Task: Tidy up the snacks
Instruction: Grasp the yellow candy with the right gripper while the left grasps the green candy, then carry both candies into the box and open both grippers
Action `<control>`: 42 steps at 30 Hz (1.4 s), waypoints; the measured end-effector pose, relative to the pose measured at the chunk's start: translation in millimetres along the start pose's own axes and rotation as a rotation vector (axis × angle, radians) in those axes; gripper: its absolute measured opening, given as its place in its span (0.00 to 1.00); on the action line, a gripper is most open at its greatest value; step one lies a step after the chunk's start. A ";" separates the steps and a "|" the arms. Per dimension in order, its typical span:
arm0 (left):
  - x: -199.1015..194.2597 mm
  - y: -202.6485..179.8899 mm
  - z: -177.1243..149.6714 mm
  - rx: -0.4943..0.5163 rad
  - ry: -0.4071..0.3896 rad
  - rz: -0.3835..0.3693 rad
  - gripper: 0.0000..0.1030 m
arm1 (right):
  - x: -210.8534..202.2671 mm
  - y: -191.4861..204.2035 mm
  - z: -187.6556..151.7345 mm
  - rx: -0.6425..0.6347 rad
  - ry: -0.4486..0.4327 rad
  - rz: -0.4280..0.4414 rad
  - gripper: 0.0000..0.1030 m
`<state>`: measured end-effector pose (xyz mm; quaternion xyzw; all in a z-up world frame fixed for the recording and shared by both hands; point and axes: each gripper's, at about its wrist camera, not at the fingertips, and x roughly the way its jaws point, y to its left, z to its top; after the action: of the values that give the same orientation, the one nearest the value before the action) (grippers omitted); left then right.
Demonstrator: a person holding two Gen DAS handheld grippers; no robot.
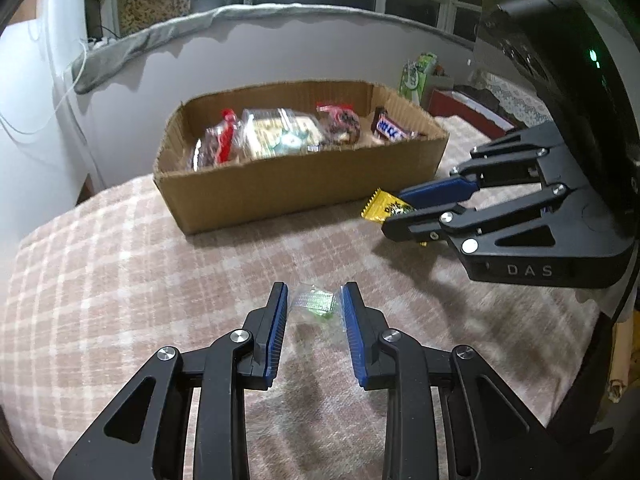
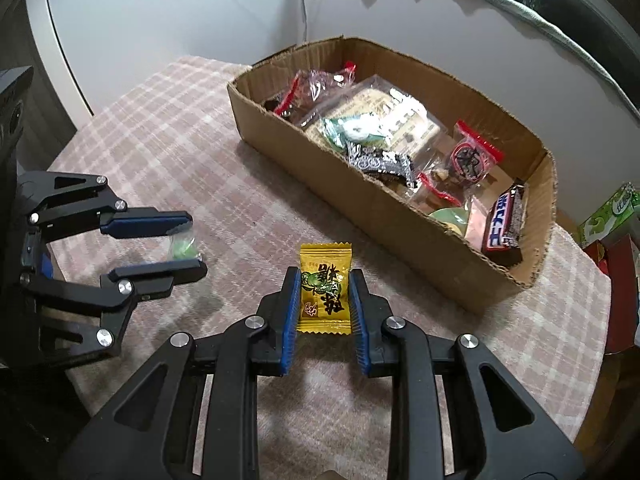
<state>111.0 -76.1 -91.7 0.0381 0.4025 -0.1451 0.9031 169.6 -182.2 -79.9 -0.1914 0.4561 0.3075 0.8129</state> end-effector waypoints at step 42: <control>30.2 37.6 117.2 -0.001 -0.133 0.049 0.25 | -17.4 -98.6 60.8 0.155 -0.132 -0.120 0.24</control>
<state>225.1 -69.0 -36.9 0.0377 0.3406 -0.1251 0.9311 267.2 -224.6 -30.8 -0.1344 0.4118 0.2343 0.8703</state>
